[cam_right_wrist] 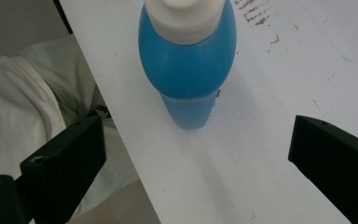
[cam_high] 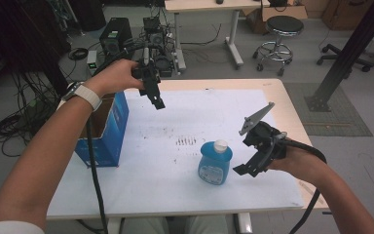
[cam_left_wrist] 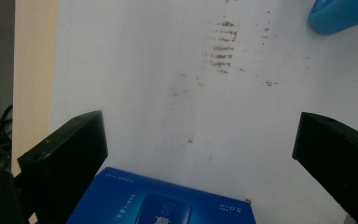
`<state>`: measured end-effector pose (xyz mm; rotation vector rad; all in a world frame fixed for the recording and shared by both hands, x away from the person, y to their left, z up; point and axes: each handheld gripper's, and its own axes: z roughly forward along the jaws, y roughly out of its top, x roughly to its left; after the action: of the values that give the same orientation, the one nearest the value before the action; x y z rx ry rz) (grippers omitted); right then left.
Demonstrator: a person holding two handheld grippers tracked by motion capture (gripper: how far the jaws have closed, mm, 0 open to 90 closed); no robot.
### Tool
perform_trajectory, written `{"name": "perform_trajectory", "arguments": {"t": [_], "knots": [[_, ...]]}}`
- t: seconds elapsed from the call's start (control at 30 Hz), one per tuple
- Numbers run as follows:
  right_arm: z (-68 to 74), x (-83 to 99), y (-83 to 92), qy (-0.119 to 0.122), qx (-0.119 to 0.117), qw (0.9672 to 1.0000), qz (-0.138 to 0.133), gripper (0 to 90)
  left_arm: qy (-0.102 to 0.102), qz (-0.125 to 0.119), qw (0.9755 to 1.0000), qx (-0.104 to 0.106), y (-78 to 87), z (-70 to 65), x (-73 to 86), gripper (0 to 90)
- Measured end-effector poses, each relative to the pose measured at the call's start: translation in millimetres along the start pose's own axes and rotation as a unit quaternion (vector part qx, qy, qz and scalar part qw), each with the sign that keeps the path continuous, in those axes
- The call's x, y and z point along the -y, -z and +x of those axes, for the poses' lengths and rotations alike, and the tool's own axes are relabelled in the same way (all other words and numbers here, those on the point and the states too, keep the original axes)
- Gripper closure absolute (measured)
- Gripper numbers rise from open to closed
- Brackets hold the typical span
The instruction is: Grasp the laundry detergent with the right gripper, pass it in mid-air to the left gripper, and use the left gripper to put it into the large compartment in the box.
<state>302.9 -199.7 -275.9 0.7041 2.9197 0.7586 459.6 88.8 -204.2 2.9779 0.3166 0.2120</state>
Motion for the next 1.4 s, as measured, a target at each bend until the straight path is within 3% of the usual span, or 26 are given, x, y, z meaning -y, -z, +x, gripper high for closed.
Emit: {"name": "perform_trajectory", "arguments": {"t": [0.4, 0.67, 1.17, 1.4], "knots": [[2.9, 7.8, -12.7, -0.003, -0.003, 0.9997, -0.022, 4.1, 0.001, 0.003, 1.0000, 0.000, 0.0, -0.4, -1.0, 3.7], [4.4, 14.9, -17.6, -0.002, 0.001, 0.9986, -0.053, 4.2, 0.001, 0.002, 1.0000, 0.001, -0.3, -0.7, -1.4, 3.7], [7.0, 33.1, -34.1, -0.008, 0.004, 0.9942, -0.107, 4.4, 0.001, 0.005, 1.0000, 0.004, -2.3, 0.1, -2.8, 3.7], [6.6, 41.3, -40.8, -0.012, 0.004, 0.9903, -0.139, 4.4, 0.002, 0.003, 1.0000, 0.003, -3.0, 0.3, -3.0, 3.7]]}}
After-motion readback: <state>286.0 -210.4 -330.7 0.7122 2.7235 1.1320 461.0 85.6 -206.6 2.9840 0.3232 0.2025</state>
